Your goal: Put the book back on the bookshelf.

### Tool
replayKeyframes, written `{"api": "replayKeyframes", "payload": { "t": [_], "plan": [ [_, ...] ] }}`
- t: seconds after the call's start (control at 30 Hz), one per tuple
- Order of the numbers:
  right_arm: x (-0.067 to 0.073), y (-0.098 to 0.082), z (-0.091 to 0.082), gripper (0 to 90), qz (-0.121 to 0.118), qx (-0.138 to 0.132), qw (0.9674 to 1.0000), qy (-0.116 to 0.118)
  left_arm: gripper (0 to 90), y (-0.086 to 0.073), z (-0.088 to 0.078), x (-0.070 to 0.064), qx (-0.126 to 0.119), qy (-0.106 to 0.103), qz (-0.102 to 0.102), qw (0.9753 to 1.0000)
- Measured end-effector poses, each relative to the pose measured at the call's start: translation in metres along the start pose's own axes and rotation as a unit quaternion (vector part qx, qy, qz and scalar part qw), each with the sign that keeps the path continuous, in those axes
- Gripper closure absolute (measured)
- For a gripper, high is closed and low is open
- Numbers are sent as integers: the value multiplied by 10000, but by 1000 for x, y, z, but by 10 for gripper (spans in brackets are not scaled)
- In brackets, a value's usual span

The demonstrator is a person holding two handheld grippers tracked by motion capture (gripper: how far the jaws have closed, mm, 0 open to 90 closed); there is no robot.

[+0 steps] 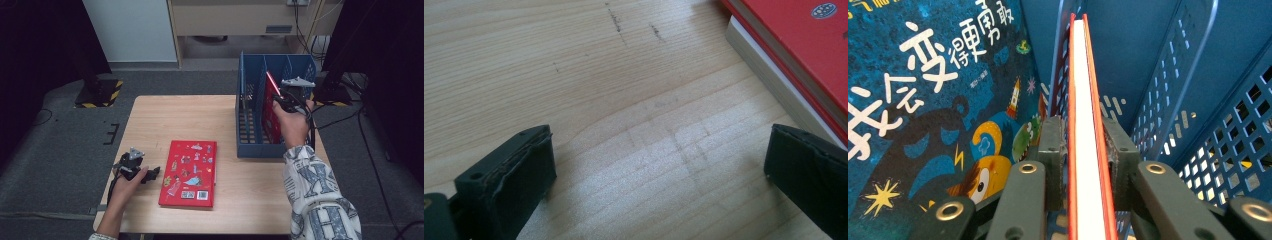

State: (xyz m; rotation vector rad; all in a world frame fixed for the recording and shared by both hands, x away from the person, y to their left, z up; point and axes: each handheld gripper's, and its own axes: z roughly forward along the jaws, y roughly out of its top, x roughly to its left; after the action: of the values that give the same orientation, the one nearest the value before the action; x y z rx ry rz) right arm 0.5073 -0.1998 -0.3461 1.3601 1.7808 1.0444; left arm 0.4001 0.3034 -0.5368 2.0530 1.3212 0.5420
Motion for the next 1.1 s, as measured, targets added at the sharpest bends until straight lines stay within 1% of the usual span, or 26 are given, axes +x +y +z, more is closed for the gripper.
{"api": "replayKeyframes", "payload": {
  "t": [0.1, 0.27, 0.4, 0.53, 0.7, 0.8, 0.9, 1.1],
  "plan": [
    [-1, 0, 1, 745, 53, 41, 10000, 38, 0, 0, 0, 0, 6, 0, 3, 10000],
    [-1, 1, 4, 745, 30, 108, 9999, 38, 0, 0, 0, 0, 9, -1, 7, 10000],
    [-1, 2, 6, 760, 101, 161, 9998, 33, 0, 0, 0, 0, 19, -2, 19, 10000],
    [-1, 2, 6, 776, 119, 156, 9998, -44, 0, 0, 0, 0, 17, -2, 12, 10000],
    [1, 3, 6, 789, 75, 165, 9998, -119, 0, 0, 0, 0, 18, -6, 15, 10000],
    [0, 3, 6, 790, 99, 124, 9998, -139, 0, 0, 0, 0, 17, -5, 17, 10000],
    [0, 4, 6, 791, 207, 32, 9996, -169, 0, 0, 0, 0, 17, -5, 16, 10000],
    [0, 7, 10, 791, 215, -46, 9994, -258, 0, 0, 0, 0, 18, -5, 18, 10000]
  ]
}}
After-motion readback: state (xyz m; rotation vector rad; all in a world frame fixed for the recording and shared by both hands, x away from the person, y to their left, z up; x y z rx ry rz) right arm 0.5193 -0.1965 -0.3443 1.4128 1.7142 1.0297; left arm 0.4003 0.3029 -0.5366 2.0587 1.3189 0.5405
